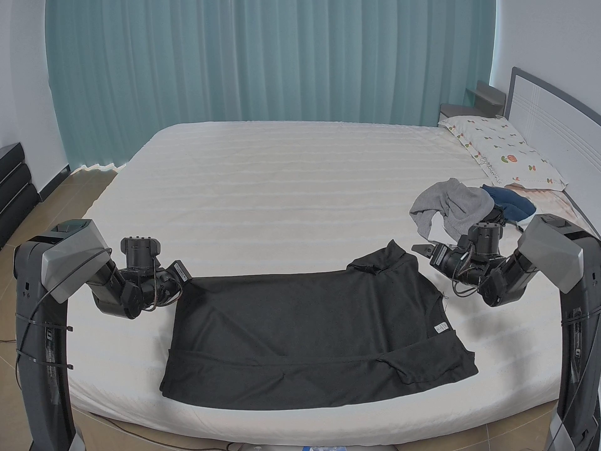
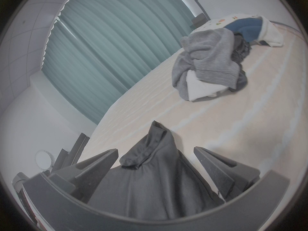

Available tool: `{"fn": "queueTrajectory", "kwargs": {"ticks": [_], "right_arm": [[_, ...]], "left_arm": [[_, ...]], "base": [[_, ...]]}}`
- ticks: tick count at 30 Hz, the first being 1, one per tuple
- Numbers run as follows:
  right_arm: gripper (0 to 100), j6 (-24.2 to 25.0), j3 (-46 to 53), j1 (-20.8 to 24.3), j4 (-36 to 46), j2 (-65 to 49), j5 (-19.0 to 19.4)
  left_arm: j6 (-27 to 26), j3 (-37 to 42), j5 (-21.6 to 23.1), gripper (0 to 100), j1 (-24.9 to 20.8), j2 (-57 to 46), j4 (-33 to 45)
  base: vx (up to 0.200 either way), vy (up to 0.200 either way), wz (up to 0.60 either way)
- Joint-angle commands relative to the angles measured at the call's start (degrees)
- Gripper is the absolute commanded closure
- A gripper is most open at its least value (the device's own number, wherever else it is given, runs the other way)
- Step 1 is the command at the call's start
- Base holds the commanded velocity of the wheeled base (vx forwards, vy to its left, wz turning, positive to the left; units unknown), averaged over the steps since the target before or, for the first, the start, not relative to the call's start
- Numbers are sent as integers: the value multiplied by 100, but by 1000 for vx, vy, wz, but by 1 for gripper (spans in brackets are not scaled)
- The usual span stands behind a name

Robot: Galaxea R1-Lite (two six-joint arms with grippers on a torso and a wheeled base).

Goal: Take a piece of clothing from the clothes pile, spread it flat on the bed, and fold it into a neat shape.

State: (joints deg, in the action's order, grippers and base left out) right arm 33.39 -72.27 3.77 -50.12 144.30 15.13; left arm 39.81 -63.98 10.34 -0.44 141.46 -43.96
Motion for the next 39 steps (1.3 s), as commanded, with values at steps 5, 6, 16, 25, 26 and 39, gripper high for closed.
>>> {"fn": "queueTrajectory", "kwargs": {"ticks": [5,6,16,25,26,39], "right_arm": [[0,-96,-1176,72,432,881,-291],[0,-87,-1228,72,441,907,-300],[0,-43,-1448,256,380,1065,-309],[0,-52,-1501,309,371,1021,-309],[0,-43,-1545,300,380,1021,-309],[100,-61,-1633,300,520,1048,-318]], "left_arm": [[26,34,12,100,88,-40,-7],[35,17,12,100,114,-48,1],[-9,78,12,100,149,-145,10],[-9,61,12,100,158,-145,10],[-9,61,3,100,158,-136,10],[-35,43,3,100,176,-180,10]], "base": [[0,0,0],[0,0,0],[0,0,0],[0,0,0],[0,0,0],[0,0,0]]}}
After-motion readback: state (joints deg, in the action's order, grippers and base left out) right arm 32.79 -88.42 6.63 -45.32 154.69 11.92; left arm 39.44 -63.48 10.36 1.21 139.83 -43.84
